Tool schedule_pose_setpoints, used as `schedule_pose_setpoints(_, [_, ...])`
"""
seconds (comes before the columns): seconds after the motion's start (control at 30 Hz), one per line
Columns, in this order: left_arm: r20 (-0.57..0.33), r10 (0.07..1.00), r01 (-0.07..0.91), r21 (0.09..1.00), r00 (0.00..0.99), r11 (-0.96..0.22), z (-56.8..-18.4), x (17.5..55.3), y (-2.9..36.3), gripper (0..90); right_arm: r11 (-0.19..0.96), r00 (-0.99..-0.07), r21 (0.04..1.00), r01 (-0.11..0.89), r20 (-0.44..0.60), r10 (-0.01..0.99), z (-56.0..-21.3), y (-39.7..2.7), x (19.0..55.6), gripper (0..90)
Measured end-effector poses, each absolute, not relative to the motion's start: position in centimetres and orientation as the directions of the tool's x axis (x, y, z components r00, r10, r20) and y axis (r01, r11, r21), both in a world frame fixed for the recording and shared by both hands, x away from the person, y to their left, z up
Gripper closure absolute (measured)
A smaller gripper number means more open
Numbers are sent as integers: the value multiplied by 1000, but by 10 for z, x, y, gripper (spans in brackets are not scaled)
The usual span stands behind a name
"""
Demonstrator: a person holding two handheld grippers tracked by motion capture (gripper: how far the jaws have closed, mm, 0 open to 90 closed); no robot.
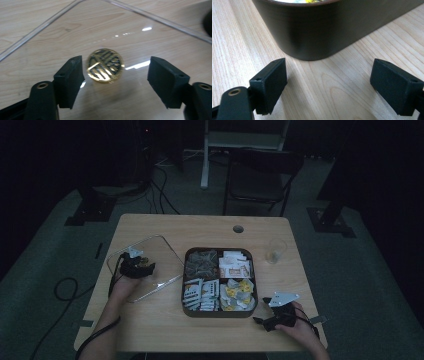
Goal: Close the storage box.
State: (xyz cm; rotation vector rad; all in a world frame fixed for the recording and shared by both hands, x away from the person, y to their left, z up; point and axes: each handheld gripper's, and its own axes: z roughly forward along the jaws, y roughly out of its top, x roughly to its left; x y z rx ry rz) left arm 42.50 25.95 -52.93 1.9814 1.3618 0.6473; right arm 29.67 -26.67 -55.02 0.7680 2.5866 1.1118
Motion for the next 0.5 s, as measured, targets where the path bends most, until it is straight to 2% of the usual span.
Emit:
schedule_pose_setpoints(0.13, [40, 950, 638, 732, 310, -239, -533, 430, 258, 416, 577, -838, 725, 376, 1, 545, -550, -267, 297, 136])
schedule_pose_setpoints(0.27, [5, 961, 654, 732, 277, -192, -532, 434, 261, 585, 577, -838, 725, 376, 2, 545, -550, -267, 297, 136])
schedule_pose_setpoints(0.5, [28, 958, 673, 705, 286, -222, -527, 435, 260, 594, 576, -838, 725, 376, 2, 545, -550, -267, 297, 137])
